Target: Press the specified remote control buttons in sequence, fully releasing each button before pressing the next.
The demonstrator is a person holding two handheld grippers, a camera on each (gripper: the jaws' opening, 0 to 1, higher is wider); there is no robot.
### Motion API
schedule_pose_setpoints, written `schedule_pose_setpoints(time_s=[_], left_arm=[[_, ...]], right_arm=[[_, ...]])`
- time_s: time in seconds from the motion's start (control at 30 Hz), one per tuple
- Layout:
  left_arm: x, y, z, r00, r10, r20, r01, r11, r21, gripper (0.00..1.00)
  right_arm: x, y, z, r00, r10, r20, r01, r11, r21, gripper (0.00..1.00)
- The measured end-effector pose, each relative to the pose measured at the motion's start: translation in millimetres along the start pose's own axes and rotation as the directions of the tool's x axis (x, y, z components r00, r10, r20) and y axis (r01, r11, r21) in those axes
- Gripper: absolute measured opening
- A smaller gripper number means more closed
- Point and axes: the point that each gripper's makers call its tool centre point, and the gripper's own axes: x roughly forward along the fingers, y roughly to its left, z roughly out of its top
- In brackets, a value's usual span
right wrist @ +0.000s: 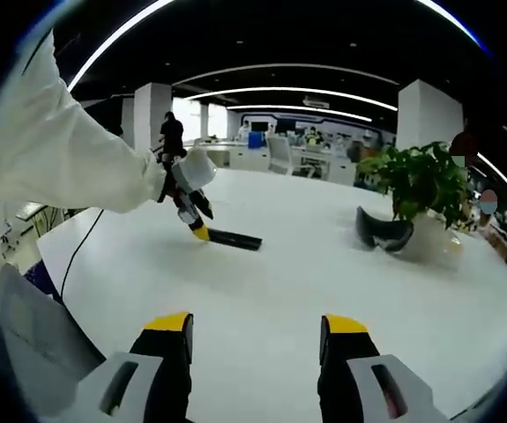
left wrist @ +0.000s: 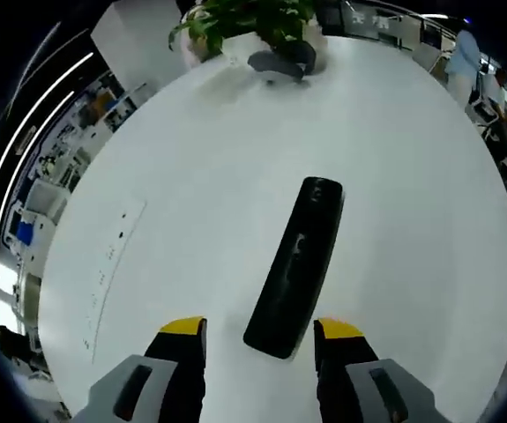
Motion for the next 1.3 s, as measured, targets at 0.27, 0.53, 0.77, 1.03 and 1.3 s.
schedule_pose_setpoints(time_s=[0.27,0.53,0.77,1.03,1.3], left_arm=[[7,1.7,-3.6,0.991,-0.115,-0.069,0.112,0.992,-0.054,0.51],[10,-9.0,-4.4,0.961,-0.247,-0.122,0.238,0.968,-0.080,0.47],[8,-10.6,-2.0,0.963,-0.225,-0.146,0.223,0.974,-0.031,0.41],[3,-25.6,-1.3,0.959,-0.207,-0.195,0.220,0.975,0.044,0.25],[2,-27.1,-3.7,0.955,-0.191,-0.226,0.206,0.977,0.047,0.23]], right_arm=[[1,-2,-2.5,1.000,-0.010,-0.015,0.010,1.000,-0.005,0.56],[0,0,-0.7,1.000,0.000,-0.007,0.000,1.000,-0.002,0.55],[0,-2,-0.7,1.000,-0.006,-0.005,0.006,1.000,0.005,0.55],[-2,-1,1.8,1.000,-0.002,0.010,0.002,1.000,0.010,0.54],[-3,-1,3.6,1.000,0.002,0.023,-0.002,1.000,0.024,0.51]])
